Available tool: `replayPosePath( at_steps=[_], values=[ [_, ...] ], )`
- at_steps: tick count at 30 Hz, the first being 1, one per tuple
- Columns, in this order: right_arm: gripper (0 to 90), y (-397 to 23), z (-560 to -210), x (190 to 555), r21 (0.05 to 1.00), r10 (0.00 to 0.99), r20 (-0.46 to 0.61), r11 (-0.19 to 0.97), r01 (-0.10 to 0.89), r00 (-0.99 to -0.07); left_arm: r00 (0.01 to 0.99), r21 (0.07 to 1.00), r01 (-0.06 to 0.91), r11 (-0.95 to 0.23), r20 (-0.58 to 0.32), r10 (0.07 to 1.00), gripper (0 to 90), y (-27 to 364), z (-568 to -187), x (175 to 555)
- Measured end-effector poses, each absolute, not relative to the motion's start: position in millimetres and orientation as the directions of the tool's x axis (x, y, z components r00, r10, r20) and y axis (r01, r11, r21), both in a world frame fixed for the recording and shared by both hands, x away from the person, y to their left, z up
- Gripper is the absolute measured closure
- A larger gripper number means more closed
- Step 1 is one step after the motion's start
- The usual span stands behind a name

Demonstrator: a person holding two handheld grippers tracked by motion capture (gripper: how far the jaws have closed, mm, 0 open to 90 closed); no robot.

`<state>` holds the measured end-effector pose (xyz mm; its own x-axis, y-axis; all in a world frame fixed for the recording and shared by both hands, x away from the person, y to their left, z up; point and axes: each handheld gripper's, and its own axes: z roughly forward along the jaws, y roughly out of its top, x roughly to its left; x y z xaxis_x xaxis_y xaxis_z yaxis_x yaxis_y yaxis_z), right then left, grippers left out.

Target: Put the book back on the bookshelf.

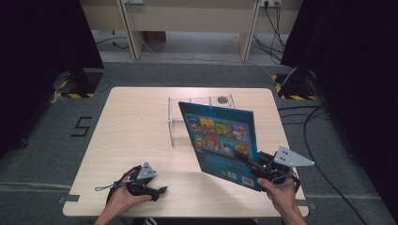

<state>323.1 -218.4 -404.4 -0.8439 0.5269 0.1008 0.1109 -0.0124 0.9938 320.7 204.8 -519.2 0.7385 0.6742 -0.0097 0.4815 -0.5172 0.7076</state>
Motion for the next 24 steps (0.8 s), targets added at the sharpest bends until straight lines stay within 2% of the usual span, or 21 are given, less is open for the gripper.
replayPosePath(
  at_steps=[2, 6, 16, 24],
  values=[
    [83.1, -223.6, -400.6, 323.9, 0.994, 0.553, 0.099, -0.021, 0.105, -0.828, 0.733, 0.721, 0.477, -0.503, -0.010, 0.680, 14.4, 204.1, -522.1, 319.6],
    [83.0, -235.6, -394.4, 328.1, 0.995, 0.613, 0.101, -0.050, 0.089, -0.783, 0.731, 0.746, 0.460, -0.482, -0.010, 0.682, 9.6, 203.4, -526.4, 319.6],
    [83.1, -261.0, -387.4, 331.5, 0.996, 0.716, 0.090, -0.075, 0.052, -0.693, 0.739, 0.749, 0.453, -0.484, -0.011, 0.674, 9.0, 204.0, -526.8, 324.4],
    [83.0, -254.3, -391.3, 345.0, 0.993, 0.766, 0.114, -0.101, 0.057, -0.633, 0.738, 0.749, 0.452, -0.485, -0.010, 0.674, 8.9, 203.8, -526.7, 324.5]
  ],
)
